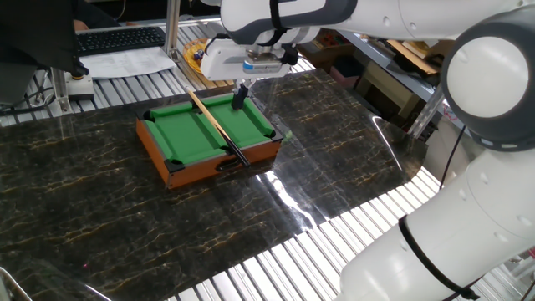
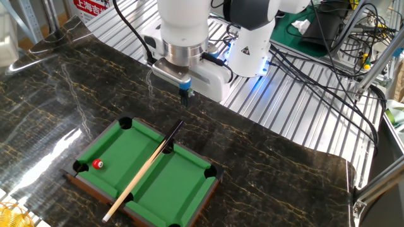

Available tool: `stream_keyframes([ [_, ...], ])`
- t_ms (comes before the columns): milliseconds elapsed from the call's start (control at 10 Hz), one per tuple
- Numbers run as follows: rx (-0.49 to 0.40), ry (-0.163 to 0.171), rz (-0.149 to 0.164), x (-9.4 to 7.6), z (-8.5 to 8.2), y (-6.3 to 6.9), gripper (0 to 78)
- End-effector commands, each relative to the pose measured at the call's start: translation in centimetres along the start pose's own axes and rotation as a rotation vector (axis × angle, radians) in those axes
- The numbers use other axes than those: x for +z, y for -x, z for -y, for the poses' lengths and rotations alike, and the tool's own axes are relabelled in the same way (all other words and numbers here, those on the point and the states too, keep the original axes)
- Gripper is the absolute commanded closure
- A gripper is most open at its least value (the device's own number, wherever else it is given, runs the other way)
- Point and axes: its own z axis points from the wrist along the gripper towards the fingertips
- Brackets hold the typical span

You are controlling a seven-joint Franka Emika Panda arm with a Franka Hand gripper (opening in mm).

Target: Hit the pool ball

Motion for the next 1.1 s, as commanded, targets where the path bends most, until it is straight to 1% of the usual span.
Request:
stream_keyframes([
  [100,0.001,-0.001,-0.001,-0.1,0.0,0.1,77.6],
  [300,0.0,-0.003,-0.001,-0.1,0.0,0.1,77.6],
  [400,0.002,-0.014,0.0,0.1,0.0,0.1,77.6],
  [500,0.003,-0.016,0.0,0.5,0.0,0.2,77.6],
  [800,0.002,-0.034,-0.004,2.0,0.4,0.5,77.6],
  [1000,-0.014,-0.04,-0.001,3.7,1.7,1.0,77.6],
  [1100,0.004,-0.075,0.0,4.5,2.1,1.2,77.6],
])
